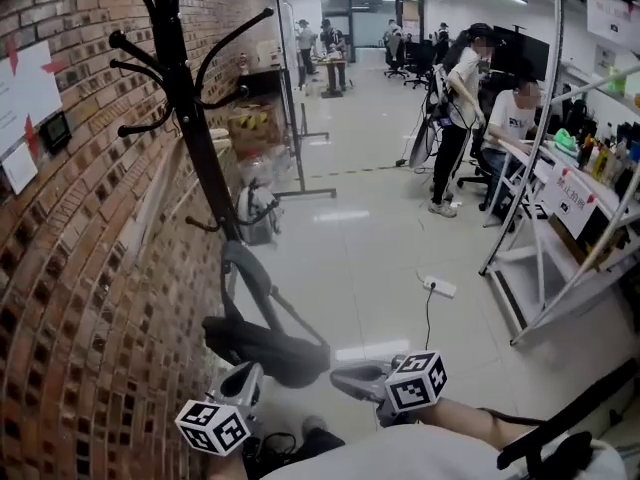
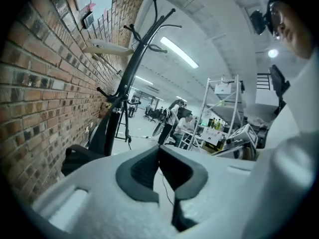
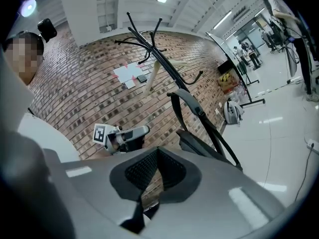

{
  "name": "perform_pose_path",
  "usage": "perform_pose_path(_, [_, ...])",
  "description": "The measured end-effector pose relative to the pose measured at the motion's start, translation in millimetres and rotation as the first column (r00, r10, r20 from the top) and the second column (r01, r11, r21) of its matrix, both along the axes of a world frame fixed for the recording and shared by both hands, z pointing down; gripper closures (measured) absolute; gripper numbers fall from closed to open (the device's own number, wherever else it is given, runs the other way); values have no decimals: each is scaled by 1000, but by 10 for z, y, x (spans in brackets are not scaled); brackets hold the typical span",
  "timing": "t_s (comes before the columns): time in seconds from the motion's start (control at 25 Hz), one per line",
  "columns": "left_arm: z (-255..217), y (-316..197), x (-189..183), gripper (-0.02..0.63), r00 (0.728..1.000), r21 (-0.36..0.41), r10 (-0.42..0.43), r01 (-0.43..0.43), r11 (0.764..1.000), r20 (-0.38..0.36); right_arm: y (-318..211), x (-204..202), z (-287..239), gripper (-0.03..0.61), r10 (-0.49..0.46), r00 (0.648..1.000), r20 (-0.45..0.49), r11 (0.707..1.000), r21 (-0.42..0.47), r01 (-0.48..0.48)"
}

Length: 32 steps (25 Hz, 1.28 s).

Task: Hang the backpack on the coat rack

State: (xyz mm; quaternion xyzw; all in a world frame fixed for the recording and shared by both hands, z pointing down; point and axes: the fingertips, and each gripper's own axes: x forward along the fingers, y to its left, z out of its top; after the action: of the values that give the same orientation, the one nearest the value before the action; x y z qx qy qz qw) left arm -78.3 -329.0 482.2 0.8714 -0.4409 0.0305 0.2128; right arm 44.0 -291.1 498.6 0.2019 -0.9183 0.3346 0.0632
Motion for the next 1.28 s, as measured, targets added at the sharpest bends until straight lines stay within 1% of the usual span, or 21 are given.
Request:
perform_pose_path(0.16, [-20,535,219,612,999,-23,40,-40,999,7,335,-14,83,580,-25,1000,15,999,-24,26])
perform_pose_path(0.36, [-119,888,417,612,996,-3,85,-85,996,-16,675,-58,106,580,-30,999,31,999,-33,31])
perform_pose_path(0.48, [-116,1130,452,612,996,-18,90,-90,996,-16,930,-127,108,580,-35,999,24,999,-41,36])
perform_pose_path(0.6, [-43,1540,385,612,996,-53,86,-88,995,-30,1286,-242,135,580,-38,999,11,998,-44,38])
perform_pose_path(0.72, [94,2018,265,612,996,-100,82,-86,991,-44,1700,-400,133,580,-35,999,26,998,-47,36])
perform_pose_path(0.92, [172,2871,-19,612,993,-139,115,-119,983,-35,2514,-767,67,580,-35,999,36,999,-32,36])
perform_pose_path(1.0, [162,3174,-130,612,993,-143,113,-118,983,-38,2821,-858,5,580,-34,999,41,999,-11,34])
perform_pose_path(1.12, [90,3593,-181,612,992,-139,107,-116,984,-67,3241,-884,-79,580,-32,999,28,999,9,31])
perform_pose_path(1.28, [-56,3893,-225,612,990,-111,123,-130,985,-65,3561,-915,-236,580,-14,1000,21,999,47,13])
